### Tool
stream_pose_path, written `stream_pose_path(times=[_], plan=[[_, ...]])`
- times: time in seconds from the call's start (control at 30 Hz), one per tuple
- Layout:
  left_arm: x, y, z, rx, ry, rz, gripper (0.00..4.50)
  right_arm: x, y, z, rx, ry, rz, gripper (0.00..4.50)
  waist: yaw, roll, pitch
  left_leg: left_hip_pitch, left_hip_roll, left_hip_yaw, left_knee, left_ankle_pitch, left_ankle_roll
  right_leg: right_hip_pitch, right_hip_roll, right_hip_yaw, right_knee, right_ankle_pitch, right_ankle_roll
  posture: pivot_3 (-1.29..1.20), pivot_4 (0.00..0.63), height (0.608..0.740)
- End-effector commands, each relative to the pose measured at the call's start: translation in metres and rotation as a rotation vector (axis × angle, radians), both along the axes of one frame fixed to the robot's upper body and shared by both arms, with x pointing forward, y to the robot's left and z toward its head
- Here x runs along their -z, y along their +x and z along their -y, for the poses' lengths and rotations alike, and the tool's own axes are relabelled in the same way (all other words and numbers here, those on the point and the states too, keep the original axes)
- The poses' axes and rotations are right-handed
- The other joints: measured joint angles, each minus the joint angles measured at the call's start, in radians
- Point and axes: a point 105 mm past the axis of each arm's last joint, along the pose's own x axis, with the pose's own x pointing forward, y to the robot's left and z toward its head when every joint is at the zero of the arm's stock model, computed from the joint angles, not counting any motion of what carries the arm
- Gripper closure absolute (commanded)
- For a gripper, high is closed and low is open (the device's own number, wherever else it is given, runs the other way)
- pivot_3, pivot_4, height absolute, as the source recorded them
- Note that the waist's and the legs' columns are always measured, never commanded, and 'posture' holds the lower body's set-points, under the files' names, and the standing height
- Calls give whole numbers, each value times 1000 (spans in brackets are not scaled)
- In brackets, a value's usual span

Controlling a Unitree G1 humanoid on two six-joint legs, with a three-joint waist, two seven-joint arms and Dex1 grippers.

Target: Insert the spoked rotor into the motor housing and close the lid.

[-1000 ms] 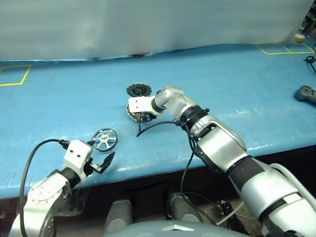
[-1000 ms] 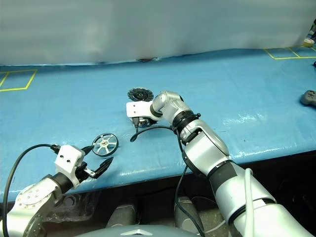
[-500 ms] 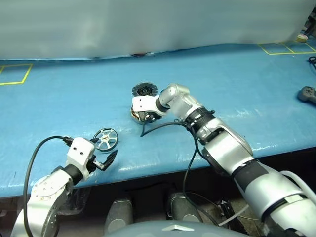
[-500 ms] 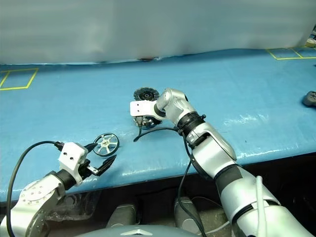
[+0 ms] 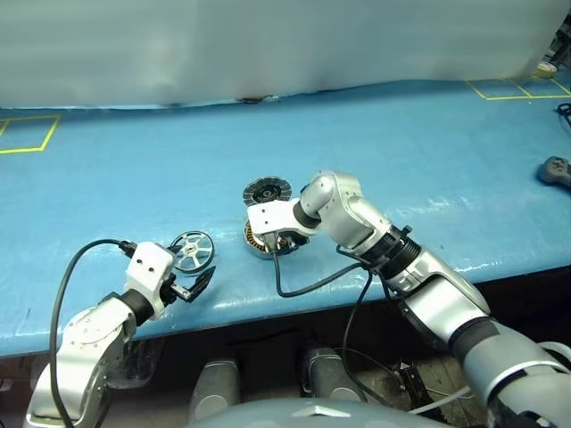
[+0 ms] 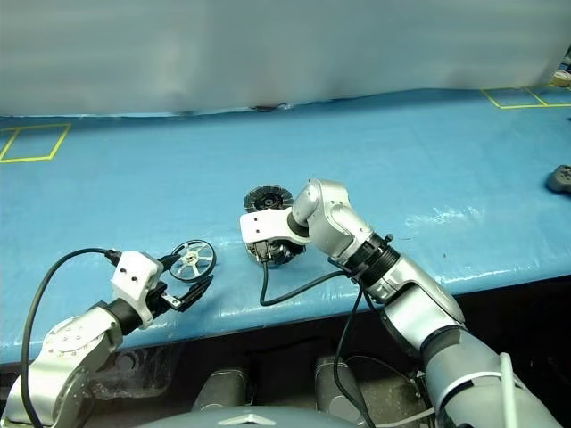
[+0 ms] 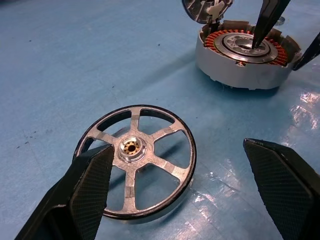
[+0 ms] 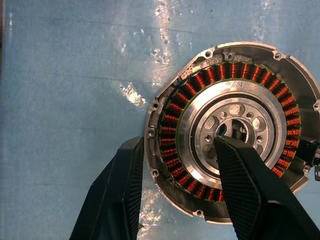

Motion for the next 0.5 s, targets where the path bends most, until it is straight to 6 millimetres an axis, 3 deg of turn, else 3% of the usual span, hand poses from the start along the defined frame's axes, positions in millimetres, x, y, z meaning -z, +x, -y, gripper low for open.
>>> stream_pose_path(times=[0.03, 0.5], plan=[[-7, 2, 3, 23, 9, 37, 0, 2, -10, -1, -10, 0, -42, 2592, -1, 0, 0, 0, 0, 0, 0, 0, 0, 0, 0, 0, 0, 0, 0, 0, 150, 740], [-6, 2, 4, 21, 6, 32, 0, 15, -19, 4, -65, -36, -42, 2592, 2, -1, 0, 0, 0, 0, 0, 0, 0, 1, 0, 0, -1, 0, 0, 0, 150, 740]])
